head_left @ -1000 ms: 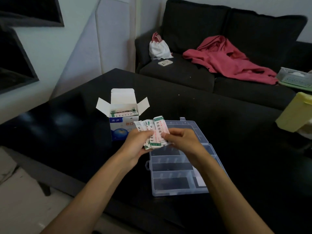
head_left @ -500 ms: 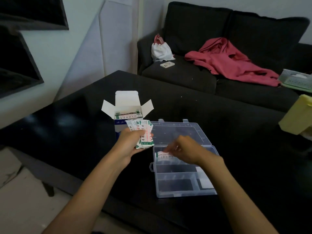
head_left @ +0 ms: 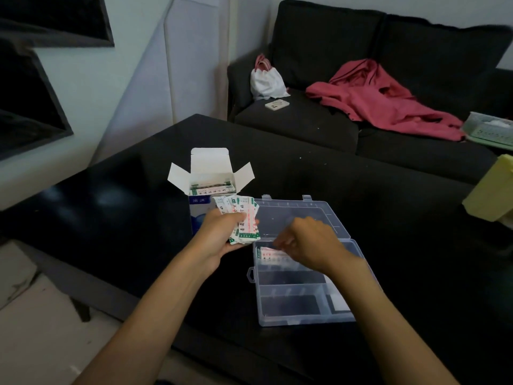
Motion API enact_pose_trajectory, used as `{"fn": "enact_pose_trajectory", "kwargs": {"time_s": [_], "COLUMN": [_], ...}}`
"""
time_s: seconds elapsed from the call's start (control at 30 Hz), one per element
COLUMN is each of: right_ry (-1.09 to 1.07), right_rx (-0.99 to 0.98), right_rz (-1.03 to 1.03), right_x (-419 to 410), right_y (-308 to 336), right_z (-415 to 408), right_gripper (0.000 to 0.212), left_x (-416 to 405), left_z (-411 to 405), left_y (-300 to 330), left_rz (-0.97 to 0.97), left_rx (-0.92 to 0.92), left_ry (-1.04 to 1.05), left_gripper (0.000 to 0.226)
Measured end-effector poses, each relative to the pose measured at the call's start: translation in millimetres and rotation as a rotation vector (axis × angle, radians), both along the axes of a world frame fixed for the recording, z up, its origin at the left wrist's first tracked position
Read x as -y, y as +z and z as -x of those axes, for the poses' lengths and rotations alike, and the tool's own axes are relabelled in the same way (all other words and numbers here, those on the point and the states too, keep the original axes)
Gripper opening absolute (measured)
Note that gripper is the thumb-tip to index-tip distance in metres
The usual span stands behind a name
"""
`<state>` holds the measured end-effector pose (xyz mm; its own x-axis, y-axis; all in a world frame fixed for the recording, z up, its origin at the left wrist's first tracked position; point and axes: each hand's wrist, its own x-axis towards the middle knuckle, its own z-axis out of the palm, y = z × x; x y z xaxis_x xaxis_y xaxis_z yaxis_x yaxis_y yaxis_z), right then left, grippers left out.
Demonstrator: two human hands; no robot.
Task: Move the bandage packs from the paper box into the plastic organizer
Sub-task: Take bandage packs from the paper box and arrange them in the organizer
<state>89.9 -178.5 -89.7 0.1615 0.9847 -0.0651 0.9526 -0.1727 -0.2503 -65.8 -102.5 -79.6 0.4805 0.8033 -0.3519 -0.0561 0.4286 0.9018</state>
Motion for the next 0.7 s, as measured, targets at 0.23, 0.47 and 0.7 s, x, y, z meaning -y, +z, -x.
{"fn": "enact_pose_trajectory", "kwargs": {"time_s": [0.23,0.47,0.7], "right_ry": [0.04,0.032,-0.248], "right_rx": [-0.105,-0.082,-0.521], "right_rz": [0.056,-0.068,-0.268], "right_x": [-2,-2,1], "right_y": [-6,-10,1], "right_z": [9,-1,-7], "right_gripper": [0.028,0.012,0.021], "left_x": [-1,0,4], "left_z": [0,1,-3], "left_y": [0,1,1], "left_rz": [0.008,0.01,0.039], "left_rx": [0.008,0.024,0.117], "left_ry": [0.001,-0.008,0.011], "left_gripper": [0.015,0.018,0.028]}}
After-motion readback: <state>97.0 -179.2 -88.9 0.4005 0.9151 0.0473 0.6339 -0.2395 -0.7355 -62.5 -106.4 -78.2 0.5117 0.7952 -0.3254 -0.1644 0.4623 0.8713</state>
